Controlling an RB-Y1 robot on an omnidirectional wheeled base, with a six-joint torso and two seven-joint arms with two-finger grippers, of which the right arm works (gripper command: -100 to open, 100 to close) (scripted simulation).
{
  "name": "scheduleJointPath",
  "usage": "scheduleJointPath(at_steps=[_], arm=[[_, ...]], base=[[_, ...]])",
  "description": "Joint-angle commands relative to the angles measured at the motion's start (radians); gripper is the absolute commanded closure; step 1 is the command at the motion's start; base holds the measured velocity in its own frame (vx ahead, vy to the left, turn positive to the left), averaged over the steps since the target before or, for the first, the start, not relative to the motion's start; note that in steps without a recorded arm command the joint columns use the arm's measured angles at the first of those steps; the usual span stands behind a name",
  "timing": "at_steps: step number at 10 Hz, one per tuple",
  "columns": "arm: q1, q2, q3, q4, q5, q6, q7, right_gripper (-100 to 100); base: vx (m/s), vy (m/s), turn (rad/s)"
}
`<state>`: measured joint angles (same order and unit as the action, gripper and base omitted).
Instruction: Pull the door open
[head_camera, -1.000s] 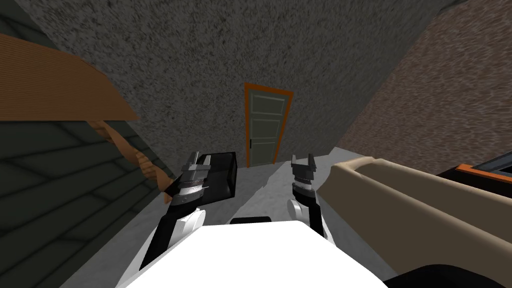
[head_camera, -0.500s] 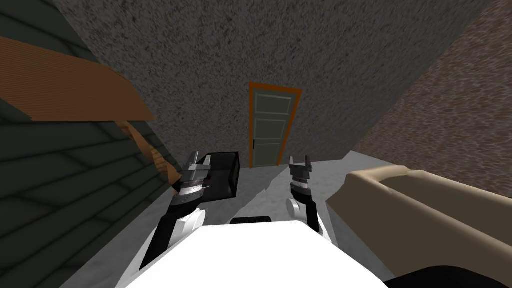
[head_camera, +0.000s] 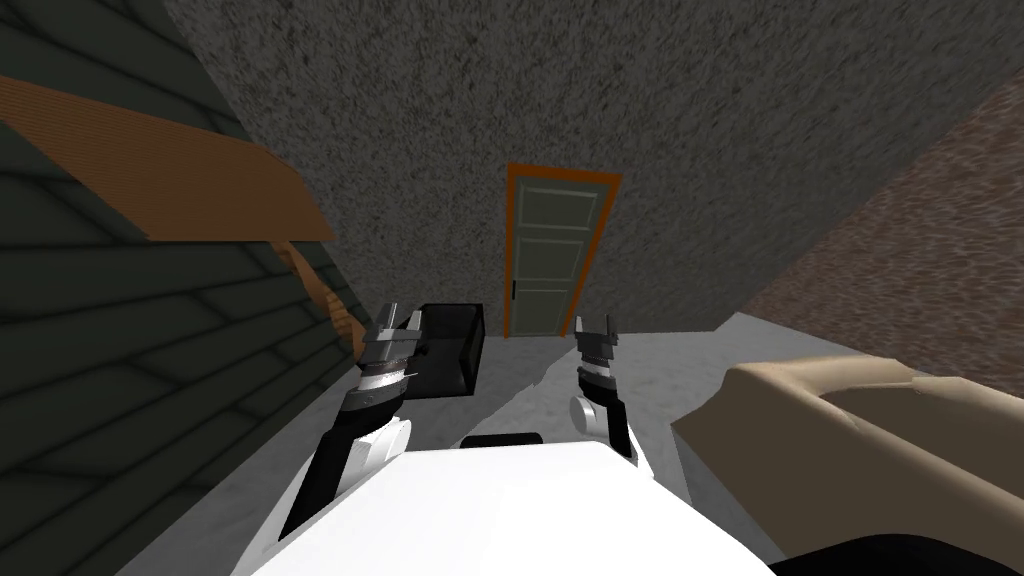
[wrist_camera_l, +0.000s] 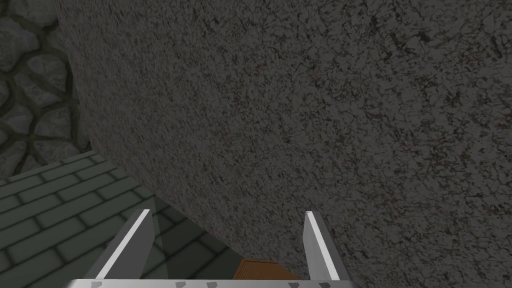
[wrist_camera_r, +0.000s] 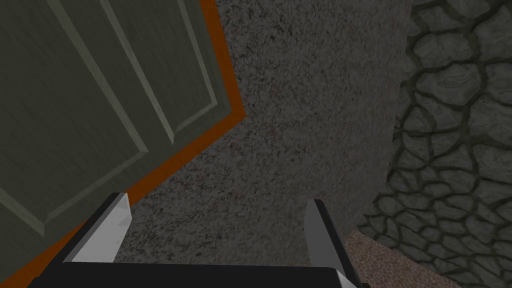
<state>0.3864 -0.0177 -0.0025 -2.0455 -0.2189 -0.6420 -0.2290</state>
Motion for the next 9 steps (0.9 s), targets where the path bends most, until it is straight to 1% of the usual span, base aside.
scheduleJointPath(at_steps=[1,5,6,7,9], arm=[[-0.014,-0.013,-0.005,0.045,-0.032,-0.013,-0.029,-100],[-0.04,-0.028,-0.008,0.12,-0.082,-0.035,-0.071,-100],[-0.053,-0.035,-0.01,0.16,-0.108,-0.046,-0.093,-100],[-0.06,-0.038,-0.01,0.181,-0.122,-0.052,-0.105,-100],[-0.074,-0.044,-0.012,0.223,-0.149,-0.064,-0.128,-100]], base=[[0.061,-0.071,0.255],[0.059,-0.057,0.155],[0.058,-0.072,0.259],[0.076,-0.088,0.246],[0.064,-0.067,0.119]])
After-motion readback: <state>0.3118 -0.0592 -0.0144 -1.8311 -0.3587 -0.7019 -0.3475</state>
